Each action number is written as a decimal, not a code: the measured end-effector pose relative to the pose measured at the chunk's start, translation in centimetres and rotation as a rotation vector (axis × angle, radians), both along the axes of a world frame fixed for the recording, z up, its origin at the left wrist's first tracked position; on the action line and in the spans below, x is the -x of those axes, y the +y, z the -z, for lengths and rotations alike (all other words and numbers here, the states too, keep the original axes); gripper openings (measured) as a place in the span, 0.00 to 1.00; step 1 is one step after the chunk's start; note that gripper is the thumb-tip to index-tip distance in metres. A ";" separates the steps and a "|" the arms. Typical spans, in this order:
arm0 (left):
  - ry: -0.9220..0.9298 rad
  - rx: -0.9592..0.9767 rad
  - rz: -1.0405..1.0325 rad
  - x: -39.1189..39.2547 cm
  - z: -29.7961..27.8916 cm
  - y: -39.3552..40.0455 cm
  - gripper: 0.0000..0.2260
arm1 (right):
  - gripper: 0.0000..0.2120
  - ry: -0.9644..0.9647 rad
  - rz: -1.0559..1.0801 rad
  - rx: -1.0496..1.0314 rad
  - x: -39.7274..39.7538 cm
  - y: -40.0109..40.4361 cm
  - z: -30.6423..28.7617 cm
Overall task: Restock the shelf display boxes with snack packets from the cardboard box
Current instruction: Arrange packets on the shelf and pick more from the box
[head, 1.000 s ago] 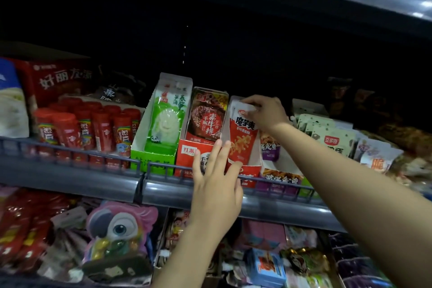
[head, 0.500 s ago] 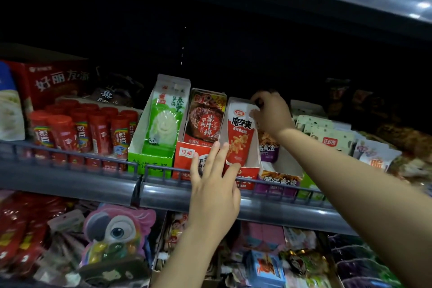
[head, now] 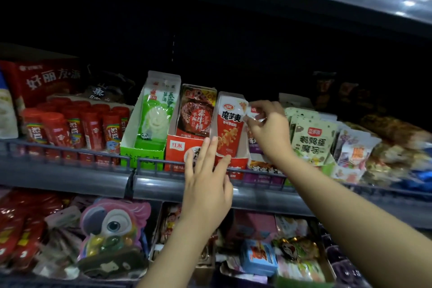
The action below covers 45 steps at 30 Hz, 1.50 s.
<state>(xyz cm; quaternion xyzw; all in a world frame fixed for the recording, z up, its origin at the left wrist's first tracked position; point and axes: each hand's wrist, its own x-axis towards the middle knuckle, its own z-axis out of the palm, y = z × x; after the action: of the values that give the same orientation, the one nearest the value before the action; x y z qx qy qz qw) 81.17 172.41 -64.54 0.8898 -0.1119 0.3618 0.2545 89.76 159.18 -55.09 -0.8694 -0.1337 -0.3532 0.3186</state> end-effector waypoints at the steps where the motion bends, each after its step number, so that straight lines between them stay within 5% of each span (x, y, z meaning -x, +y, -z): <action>1: 0.001 0.032 0.021 0.5 0.0 -0.3 0.20 | 0.14 0.009 -0.009 -0.018 1.2 -0.2 0.6; 6: 0.112 0.187 0.106 3.6 0.3 -1.7 0.15 | 0.10 0.084 -0.097 -0.222 8.5 -2.1 5.0; 13: 0.328 0.084 0.140 7.5 4.3 -4.0 0.13 | 0.10 0.460 -0.021 -0.392 16.5 -5.5 17.4; 19: 0.612 0.241 0.122 9.8 12.5 -5.5 0.12 | 0.09 0.673 0.024 -0.476 20.7 -6.2 26.1; 36: 1.325 0.280 -0.136 16.5 35.3 -5.6 0.12 | 0.13 1.336 0.140 -0.400 26.5 -6.6 45.8; 45: 1.286 0.151 -0.167 17.9 39.6 -4.7 0.15 | 0.23 1.629 0.046 -0.439 26.5 -5.6 50.5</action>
<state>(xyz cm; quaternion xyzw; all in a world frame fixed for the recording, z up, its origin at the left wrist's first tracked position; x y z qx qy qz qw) 63.24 167.70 -104.15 0.9141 0.1578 -0.2174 0.3037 63.28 153.58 -105.57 -0.7733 0.2274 0.3600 0.4698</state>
